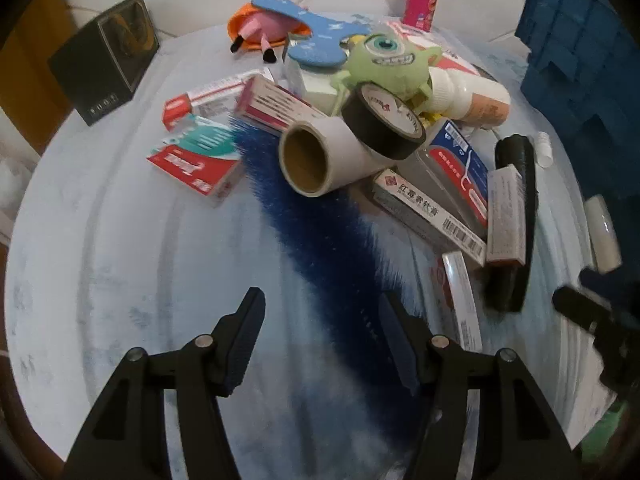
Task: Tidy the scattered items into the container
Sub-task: 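Grasp the blue feather duster with the left tool while the right tool grasps a white ointment box, then carry the duster and ointment box over the blue crate and release both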
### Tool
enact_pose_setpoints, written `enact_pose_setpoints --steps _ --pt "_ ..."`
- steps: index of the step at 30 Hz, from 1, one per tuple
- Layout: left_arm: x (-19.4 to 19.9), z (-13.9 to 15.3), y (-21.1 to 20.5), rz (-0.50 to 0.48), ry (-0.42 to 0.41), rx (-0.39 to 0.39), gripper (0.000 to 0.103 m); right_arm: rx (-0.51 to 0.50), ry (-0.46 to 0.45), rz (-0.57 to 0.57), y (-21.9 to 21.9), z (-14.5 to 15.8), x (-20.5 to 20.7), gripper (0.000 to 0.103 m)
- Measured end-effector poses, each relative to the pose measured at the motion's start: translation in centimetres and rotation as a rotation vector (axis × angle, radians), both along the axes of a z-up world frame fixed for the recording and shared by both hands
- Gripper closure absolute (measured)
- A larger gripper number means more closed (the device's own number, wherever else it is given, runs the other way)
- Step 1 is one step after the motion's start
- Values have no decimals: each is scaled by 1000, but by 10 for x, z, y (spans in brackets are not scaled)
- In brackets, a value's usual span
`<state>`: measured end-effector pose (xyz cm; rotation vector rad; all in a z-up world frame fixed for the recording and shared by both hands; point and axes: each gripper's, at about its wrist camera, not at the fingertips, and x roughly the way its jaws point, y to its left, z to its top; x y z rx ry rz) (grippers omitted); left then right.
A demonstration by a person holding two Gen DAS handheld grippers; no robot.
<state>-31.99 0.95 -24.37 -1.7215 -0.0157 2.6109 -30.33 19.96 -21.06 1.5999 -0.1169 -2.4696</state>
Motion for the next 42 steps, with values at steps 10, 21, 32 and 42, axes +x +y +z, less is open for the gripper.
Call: enact_pose_setpoints --steps 10,21,32,42 --pt "-9 -29 5 8 -33 9 82 -51 -34 97 -22 -15 -2 67" --pt "14 -24 -29 12 -50 21 84 -50 -73 150 -72 -40 -15 68" --pt "15 -13 -31 29 -8 33 85 -5 -72 190 -84 -50 -23 83" --pt "37 61 -35 75 157 24 89 -54 47 293 -76 16 -11 85"
